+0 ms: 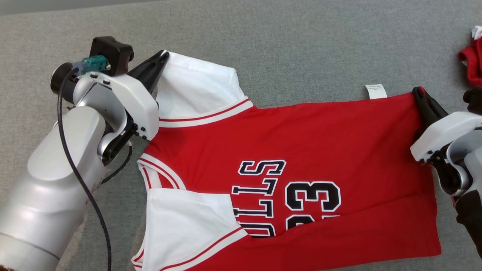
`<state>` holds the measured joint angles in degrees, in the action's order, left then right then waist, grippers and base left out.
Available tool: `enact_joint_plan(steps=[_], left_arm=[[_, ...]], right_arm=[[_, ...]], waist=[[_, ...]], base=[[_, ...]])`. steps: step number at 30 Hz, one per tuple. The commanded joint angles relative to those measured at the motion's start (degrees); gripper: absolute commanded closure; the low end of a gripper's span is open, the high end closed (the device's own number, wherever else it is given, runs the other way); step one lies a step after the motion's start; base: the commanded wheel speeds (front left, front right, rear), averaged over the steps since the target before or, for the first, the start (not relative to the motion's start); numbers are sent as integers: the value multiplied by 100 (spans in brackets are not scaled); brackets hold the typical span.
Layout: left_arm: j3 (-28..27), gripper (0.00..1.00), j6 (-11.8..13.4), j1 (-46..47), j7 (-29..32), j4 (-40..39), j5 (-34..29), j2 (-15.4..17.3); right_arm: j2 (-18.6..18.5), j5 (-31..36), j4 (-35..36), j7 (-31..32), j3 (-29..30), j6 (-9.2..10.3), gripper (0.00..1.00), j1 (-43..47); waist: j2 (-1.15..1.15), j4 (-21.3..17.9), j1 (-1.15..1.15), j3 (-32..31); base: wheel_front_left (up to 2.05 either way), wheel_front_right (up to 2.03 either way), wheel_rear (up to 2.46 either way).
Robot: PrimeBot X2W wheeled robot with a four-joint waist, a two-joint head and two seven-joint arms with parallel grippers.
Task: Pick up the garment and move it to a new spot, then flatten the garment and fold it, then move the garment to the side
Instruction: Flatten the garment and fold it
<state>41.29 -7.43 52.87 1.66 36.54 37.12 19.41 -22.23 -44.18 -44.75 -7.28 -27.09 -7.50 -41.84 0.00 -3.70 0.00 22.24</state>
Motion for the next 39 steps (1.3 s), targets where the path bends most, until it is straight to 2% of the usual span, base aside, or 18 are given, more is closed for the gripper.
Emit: enact_joint_plan(steps=[1, 10, 16, 23, 34, 39], left_arm=[[-32, 100, -6, -98, -59, -18, 38, 61], [-277, 100, 2, -624, -437, -630, 392, 274], [-305, 100, 36, -1162, -488, -1400, 532, 555], [-268, 100, 181, -1942, -324, -2445, 660, 1047], [-134, 100, 459, -3057, -31, -3825, 763, 1809], [55, 100, 289, -3446, 157, -4425, 991, 2039]], right_arm=[[-53, -69, 36, -117, -58, 1, 100, 54], [-313, -361, 76, -609, -299, 1, 100, 444], [-496, -544, 198, -719, -300, 1, 100, 842], [-734, -712, 497, -759, -296, 2, 100, 1297], [-1244, -771, 1210, -296, -378, 2, 100, 1947], [-1456, -711, 1612, -29, -385, 2, 100, 2137]], waist=[[0, 27, 0, -58], [0, 208, 0, -377], [0, 388, 0, -599], [0, 520, 0, -787], [0, 561, 0, -958], [0, 532, 0, -974]], base=[[0, 0, 0], [0, 0, 0], [0, 0, 0], [0, 0, 0], [0, 0, 0], [0, 0, 0]])
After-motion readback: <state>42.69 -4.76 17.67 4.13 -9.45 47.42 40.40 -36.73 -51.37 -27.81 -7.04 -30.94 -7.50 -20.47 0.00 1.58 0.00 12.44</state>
